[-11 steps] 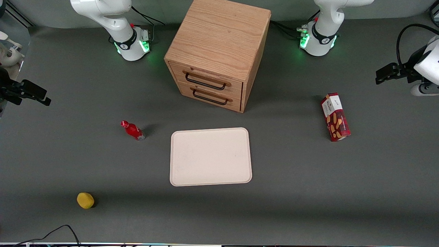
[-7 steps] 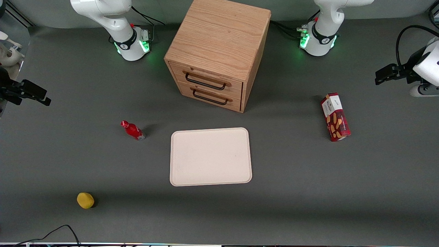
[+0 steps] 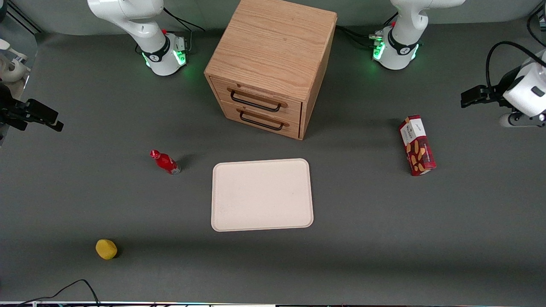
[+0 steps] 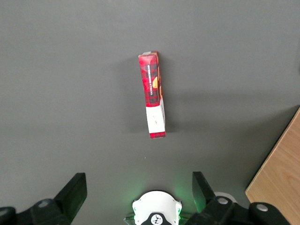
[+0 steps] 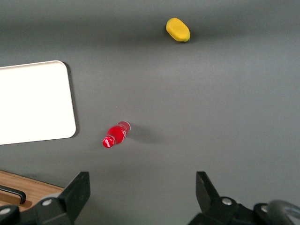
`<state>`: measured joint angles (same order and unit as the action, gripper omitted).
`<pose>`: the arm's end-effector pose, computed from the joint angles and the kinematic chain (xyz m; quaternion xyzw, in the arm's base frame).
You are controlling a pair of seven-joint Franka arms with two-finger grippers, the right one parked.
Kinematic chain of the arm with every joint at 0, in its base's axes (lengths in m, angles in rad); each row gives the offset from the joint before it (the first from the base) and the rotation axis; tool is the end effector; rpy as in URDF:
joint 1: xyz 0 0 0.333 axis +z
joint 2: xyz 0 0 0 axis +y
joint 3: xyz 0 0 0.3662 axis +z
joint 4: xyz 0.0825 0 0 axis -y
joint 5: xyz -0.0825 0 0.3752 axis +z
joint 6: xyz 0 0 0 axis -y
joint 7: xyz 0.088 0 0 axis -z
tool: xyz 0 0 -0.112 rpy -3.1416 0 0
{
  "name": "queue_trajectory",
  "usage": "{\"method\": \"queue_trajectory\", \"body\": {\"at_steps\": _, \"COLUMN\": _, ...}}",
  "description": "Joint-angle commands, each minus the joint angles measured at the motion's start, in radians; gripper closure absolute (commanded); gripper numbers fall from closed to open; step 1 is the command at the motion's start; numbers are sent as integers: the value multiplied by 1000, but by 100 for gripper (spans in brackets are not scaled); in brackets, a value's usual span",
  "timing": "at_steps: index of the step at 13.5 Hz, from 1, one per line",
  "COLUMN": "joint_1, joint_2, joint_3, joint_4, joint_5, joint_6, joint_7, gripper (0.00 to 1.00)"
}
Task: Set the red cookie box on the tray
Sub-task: 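Move the left gripper down toward the upright red shortbread box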
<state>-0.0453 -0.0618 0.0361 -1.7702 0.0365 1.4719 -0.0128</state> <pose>0.5021 0.0003 0.6044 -0.9929 -0.0013 0.1178 0.0184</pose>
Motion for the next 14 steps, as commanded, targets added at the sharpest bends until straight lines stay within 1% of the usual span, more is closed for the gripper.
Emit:
{"method": "queue_trajectory", "body": {"at_steps": 1, "joint_1": 7, "joint_2": -70, "joint_3": 8, "joint_4": -183, "joint_5": 2, "joint_6": 135, "joint_7": 22, "gripper": 0}}
{"method": "queue_trajectory", "body": {"at_steps": 3, "joint_1": 10, "joint_2": -85, "joint_3": 47, "joint_4": -312, "joint_5": -3, "joint_6": 272, "joint_7": 30, "gripper": 0}}
{"method": "queue_trajectory", "body": {"at_steps": 5, "joint_1": 12, "joint_2": -82, "joint_3": 56, "joint_4": -432, "joint_5": -7, "joint_6": 431, "joint_7": 39, "gripper": 0}}
{"method": "queue_trajectory", "body": {"at_steps": 6, "joint_1": 12, "joint_2": -72, "joint_3": 58, "joint_4": -489, "joint_5": -21, "joint_6": 523, "joint_7": 31, "gripper": 0}}
{"method": "queue_trajectory", "body": {"at_steps": 7, "joint_1": 10, "joint_2": -49, "joint_3": 56, "joint_4": -530, "joint_5": -50, "joint_6": 601, "joint_7": 19, "gripper": 0}}
{"method": "queue_trajectory", "body": {"at_steps": 8, "joint_1": 10, "joint_2": -14, "joint_3": 56, "joint_4": -551, "joint_5": -91, "joint_6": 655, "joint_7": 17, "gripper": 0}}
{"method": "queue_trajectory", "body": {"at_steps": 9, "joint_1": 5, "joint_2": 25, "joint_3": 56, "joint_4": -551, "joint_5": -113, "joint_6": 685, "joint_7": 17, "gripper": 0}}
{"method": "queue_trajectory", "body": {"at_steps": 12, "joint_1": -1, "joint_2": 124, "joint_3": 54, "joint_4": -555, "joint_5": -113, "joint_6": 806, "joint_7": 22, "gripper": 0}}
{"method": "queue_trajectory", "body": {"at_steps": 14, "joint_1": -4, "joint_2": 161, "joint_3": 51, "joint_4": -590, "joint_5": -113, "joint_6": 908, "joint_7": 22, "gripper": 0}}
